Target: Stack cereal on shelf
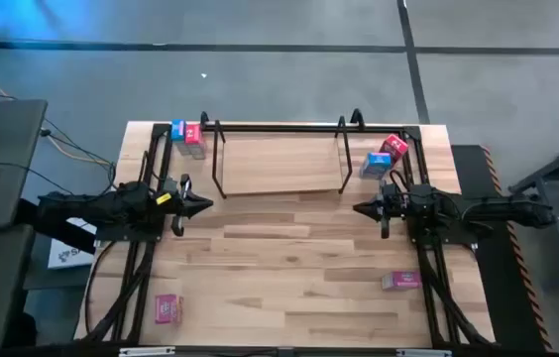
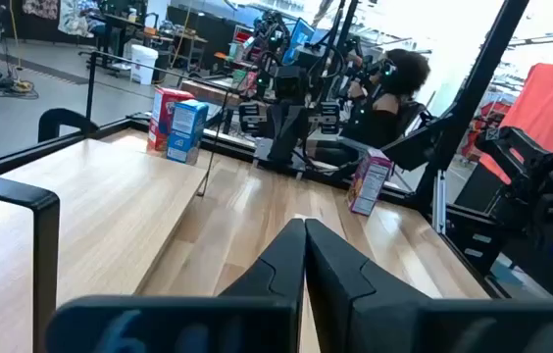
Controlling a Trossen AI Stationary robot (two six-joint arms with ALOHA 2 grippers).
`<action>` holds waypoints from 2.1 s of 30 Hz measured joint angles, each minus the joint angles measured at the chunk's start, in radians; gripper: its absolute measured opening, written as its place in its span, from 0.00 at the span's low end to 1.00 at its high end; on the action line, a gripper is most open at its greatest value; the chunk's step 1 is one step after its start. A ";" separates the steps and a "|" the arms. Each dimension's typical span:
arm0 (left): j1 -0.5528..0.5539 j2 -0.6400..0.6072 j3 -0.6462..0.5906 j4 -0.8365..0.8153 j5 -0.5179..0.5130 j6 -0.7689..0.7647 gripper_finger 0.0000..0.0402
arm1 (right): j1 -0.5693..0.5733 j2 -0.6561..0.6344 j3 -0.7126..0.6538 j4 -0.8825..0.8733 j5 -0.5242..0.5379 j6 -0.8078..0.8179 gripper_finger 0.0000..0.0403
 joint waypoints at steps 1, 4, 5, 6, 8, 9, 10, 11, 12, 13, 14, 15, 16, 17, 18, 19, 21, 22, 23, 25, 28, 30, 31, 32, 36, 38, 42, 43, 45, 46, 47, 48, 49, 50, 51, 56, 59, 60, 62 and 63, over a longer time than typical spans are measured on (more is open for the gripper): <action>0.000 0.000 0.000 0.000 0.000 0.000 0.01 | 0.000 0.000 0.000 0.000 0.000 0.000 0.00; 0.000 0.000 0.000 0.000 0.000 0.000 0.01 | 0.000 0.000 0.000 0.000 0.000 0.000 0.00; 0.000 0.000 0.000 0.000 0.000 0.000 0.01 | 0.000 0.000 0.000 0.000 0.000 0.000 0.00; 0.000 0.000 0.000 0.000 0.000 0.000 0.01 | 0.000 0.000 0.000 0.000 0.000 0.000 0.00; 0.000 0.000 0.000 0.000 0.000 0.000 0.01 | 0.000 0.000 0.000 0.000 0.000 0.000 0.00; 0.000 0.000 0.000 0.000 0.000 0.000 0.01 | 0.000 0.000 0.000 0.000 0.000 0.000 0.00; 0.000 0.000 0.000 0.000 0.000 0.000 0.01 | 0.000 0.000 0.000 0.000 0.000 0.000 0.00; 0.000 0.000 0.000 0.000 0.000 0.000 0.01 | 0.000 0.000 0.000 0.000 0.000 0.000 0.00; 0.000 0.000 0.000 0.000 0.000 0.000 0.01 | 0.000 0.000 0.000 0.000 0.000 0.000 0.00; 0.000 0.000 0.000 0.000 0.000 0.000 0.01 | 0.000 0.000 0.000 0.000 0.000 0.000 0.00; 0.000 0.000 0.000 0.000 0.000 0.000 0.01 | 0.000 0.000 0.000 0.000 0.000 0.000 0.00; 0.000 0.000 0.000 0.000 0.000 0.000 0.01 | 0.000 0.000 0.000 0.000 0.000 0.000 0.00; 0.000 0.000 0.000 0.000 0.000 0.000 0.01 | 0.000 0.000 0.000 0.000 0.000 0.000 0.00; 0.000 0.000 0.000 0.000 0.000 0.000 0.01 | 0.000 0.000 0.000 0.000 0.000 0.000 0.00; 0.000 0.000 0.000 0.000 0.000 0.000 0.01 | 0.000 0.000 0.000 0.000 0.000 0.000 0.00; 0.000 0.000 0.000 0.000 0.000 0.000 0.01 | 0.000 0.000 0.000 0.000 0.000 0.000 0.00; 0.000 0.000 0.000 0.000 0.000 0.000 0.01 | 0.000 0.000 0.000 0.000 0.000 0.000 0.00; 0.000 0.000 0.000 0.000 0.000 0.000 0.01 | 0.000 0.000 0.000 0.000 0.000 0.000 0.00; 0.000 0.000 0.000 0.000 0.000 0.000 0.01 | 0.000 0.000 0.000 0.000 0.000 0.000 0.00; 0.000 0.000 0.000 0.000 0.000 0.000 0.01 | 0.000 0.000 0.000 0.000 0.000 0.000 0.00; 0.000 0.000 0.000 0.000 0.000 0.000 0.01 | 0.000 0.000 0.000 0.000 0.000 0.000 0.00; 0.000 0.000 0.000 0.000 0.000 0.000 0.01 | 0.000 0.000 0.000 0.000 0.000 0.000 0.00; 0.000 0.000 0.000 0.000 0.000 0.000 0.01 | 0.000 0.000 0.000 0.000 0.000 0.000 0.00; 0.000 0.000 0.000 0.000 0.000 0.000 0.01 | 0.000 0.000 0.000 0.000 0.000 0.000 0.00; 0.000 0.000 0.000 0.000 0.000 0.000 0.01 | 0.000 0.000 0.000 0.000 0.000 0.000 0.00; 0.000 0.000 0.000 0.000 0.000 0.000 0.01 | 0.000 0.000 0.000 0.000 0.000 0.000 0.00; 0.000 0.000 0.000 0.000 0.000 0.000 0.01 | 0.000 0.000 0.000 0.000 0.000 0.000 0.00; 0.000 0.000 0.000 0.000 0.000 0.000 0.01 | 0.000 0.000 0.000 0.000 0.000 0.000 0.00; 0.000 0.000 0.000 0.000 0.000 0.000 0.01 | 0.000 0.000 0.000 0.000 0.000 0.000 0.00; 0.000 0.000 0.000 0.000 0.000 0.000 0.01 | 0.000 0.000 0.000 0.000 0.000 0.000 0.00; 0.000 0.000 0.000 0.000 0.000 0.000 0.01 | 0.000 0.000 0.000 0.000 0.000 0.000 0.00; 0.000 0.000 0.000 0.000 0.000 0.000 0.01 | 0.000 0.000 0.000 0.000 0.000 0.000 0.00; 0.000 0.000 0.000 0.000 0.000 0.000 0.01 | 0.000 0.000 0.000 0.000 0.000 -0.005 0.00; 0.000 0.000 0.000 0.000 0.000 0.000 0.01 | 0.000 0.000 0.000 0.001 0.005 -0.052 0.00; 0.000 0.000 0.000 0.000 0.000 0.000 0.01 | -0.001 0.000 0.000 0.005 0.020 -0.123 0.00; 0.000 0.000 0.000 0.000 0.000 0.000 0.01 | -0.001 0.000 0.000 0.337 0.015 -0.062 0.00; 0.000 0.000 0.000 0.000 0.000 0.000 0.01 | -0.001 -0.001 0.000 0.724 0.053 0.121 0.00; 0.000 0.000 0.000 0.000 0.000 0.000 0.01 | -0.001 0.000 0.000 0.846 0.113 0.143 0.00; 0.000 0.000 0.000 0.000 0.000 0.000 0.01 | -0.002 -0.003 0.001 1.005 0.276 0.149 0.00; 0.000 0.000 0.000 0.000 0.000 0.000 0.01 | -0.002 -0.003 0.004 1.056 0.356 0.127 0.00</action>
